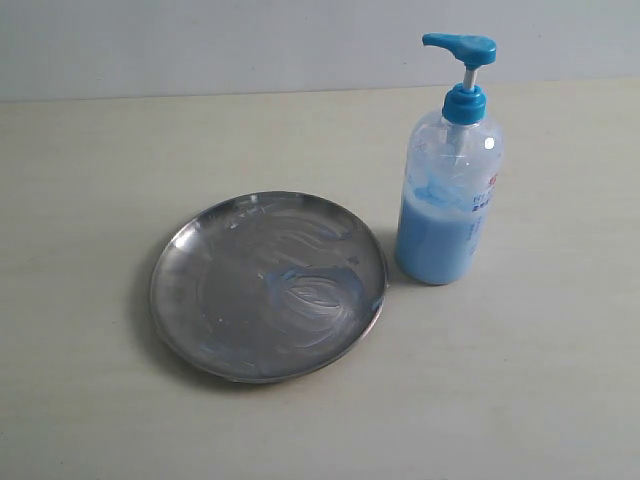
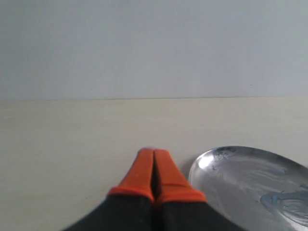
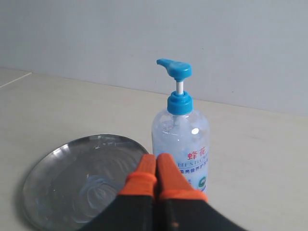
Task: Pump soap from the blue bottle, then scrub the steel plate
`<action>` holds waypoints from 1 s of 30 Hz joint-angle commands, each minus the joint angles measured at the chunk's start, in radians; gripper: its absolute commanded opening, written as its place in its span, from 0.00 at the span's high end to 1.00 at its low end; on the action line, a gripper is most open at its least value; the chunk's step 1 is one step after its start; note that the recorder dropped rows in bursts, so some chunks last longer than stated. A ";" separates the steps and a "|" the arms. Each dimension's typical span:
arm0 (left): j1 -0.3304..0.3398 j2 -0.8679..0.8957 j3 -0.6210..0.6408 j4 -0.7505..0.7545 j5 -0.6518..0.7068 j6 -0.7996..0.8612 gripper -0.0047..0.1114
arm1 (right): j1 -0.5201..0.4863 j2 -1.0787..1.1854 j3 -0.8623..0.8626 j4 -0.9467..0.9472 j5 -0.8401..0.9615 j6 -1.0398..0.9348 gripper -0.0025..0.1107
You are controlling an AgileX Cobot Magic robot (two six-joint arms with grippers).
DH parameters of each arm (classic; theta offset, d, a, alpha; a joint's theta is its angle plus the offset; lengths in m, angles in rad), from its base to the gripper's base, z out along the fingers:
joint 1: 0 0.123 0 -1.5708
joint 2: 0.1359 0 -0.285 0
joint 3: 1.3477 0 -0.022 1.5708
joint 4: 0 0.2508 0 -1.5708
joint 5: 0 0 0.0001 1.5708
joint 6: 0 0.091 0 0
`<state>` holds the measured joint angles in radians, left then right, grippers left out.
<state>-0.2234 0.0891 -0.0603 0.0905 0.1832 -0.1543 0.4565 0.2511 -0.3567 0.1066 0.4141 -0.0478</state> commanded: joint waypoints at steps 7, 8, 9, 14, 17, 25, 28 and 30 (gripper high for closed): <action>0.069 -0.089 0.060 0.005 0.067 -0.008 0.96 | -0.003 -0.005 0.002 -0.001 -0.021 -0.005 0.98; 0.082 -0.089 0.060 0.001 0.088 -0.008 0.96 | -0.003 -0.005 0.002 -0.001 -0.021 -0.005 0.98; 0.091 -0.089 0.060 0.001 0.109 -0.008 0.96 | -0.003 -0.005 0.002 -0.001 -0.021 -0.005 0.98; 0.123 -0.089 0.060 0.001 0.171 -0.008 0.96 | -0.003 -0.005 0.002 -0.001 -0.021 -0.005 0.98; 0.125 -0.089 0.060 0.001 0.171 -0.008 0.96 | -0.003 -0.005 0.002 -0.001 -0.021 -0.005 0.98; 0.125 -0.089 0.060 0.001 0.171 -0.008 0.96 | -0.003 -0.005 0.002 -0.001 -0.021 -0.005 0.98; 0.125 -0.089 0.060 0.001 0.171 -0.008 0.96 | -0.003 -0.005 0.002 -0.001 -0.021 -0.005 0.98; 0.125 -0.089 0.060 0.001 0.171 -0.008 0.96 | -0.003 -0.005 0.002 -0.001 -0.021 -0.005 0.98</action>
<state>-0.1005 0.0061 -0.0023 0.0941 0.3584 -0.1565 0.4565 0.2511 -0.3567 0.1066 0.4070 -0.0478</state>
